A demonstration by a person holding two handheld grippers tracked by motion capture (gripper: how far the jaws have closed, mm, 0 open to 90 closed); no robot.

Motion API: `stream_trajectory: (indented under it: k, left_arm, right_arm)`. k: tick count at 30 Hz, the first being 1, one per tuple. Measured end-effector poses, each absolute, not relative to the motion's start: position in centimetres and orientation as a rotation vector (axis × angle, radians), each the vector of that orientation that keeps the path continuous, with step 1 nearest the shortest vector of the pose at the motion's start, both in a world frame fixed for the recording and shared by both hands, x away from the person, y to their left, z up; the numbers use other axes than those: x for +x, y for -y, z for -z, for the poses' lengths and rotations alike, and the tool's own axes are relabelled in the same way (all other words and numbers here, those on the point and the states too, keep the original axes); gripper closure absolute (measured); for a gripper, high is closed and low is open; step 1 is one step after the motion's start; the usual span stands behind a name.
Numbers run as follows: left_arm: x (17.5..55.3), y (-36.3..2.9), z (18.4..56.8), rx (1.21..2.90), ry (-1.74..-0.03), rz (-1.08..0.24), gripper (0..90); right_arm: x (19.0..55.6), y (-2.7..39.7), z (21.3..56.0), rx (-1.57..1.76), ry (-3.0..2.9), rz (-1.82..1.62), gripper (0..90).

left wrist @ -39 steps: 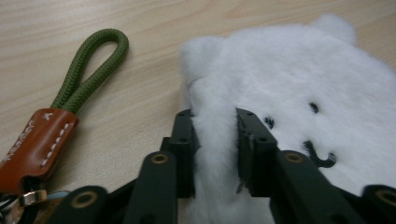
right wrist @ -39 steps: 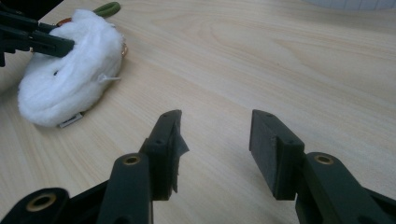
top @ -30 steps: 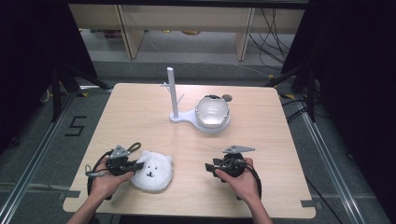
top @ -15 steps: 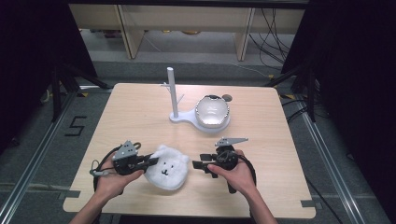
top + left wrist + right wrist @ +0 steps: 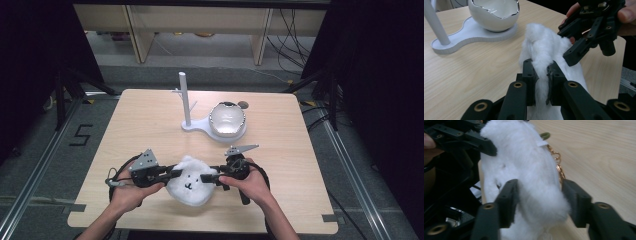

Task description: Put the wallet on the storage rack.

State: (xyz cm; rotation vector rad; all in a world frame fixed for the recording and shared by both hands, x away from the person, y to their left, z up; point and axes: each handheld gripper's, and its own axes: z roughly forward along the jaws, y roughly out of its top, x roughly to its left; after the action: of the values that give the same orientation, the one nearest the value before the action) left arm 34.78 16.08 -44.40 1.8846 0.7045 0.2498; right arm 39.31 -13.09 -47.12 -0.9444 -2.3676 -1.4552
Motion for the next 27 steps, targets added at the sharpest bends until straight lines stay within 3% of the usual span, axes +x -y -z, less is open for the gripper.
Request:
stream_trajectory:
  k: [3,7,10,18,27]
  left_arm:
    - [34.7,-16.1,44.2,1.893,-0.697,-0.261,78.7]
    - [34.8,-16.1,44.3,1.888,-0.691,-0.256,77.5]
    - [34.9,-16.1,44.3,1.889,-0.683,-0.258,74.3]
    - [35.0,-17.0,44.2,1.866,-0.722,-0.351,55.1]
    - [34.3,-19.3,45.0,1.853,-0.799,-0.397,52.4]
  right_arm:
    - [39.1,13.3,46.9,-0.929,2.345,1.433,67.8]
    - [38.9,13.6,46.7,-0.927,2.354,1.449,76.5]
    - [38.6,13.7,46.4,-0.905,2.369,1.462,78.2]
    - [38.1,13.9,45.1,-0.953,2.478,1.481,79.1]
    - [38.3,15.2,44.0,-1.071,2.548,1.511,79.1]
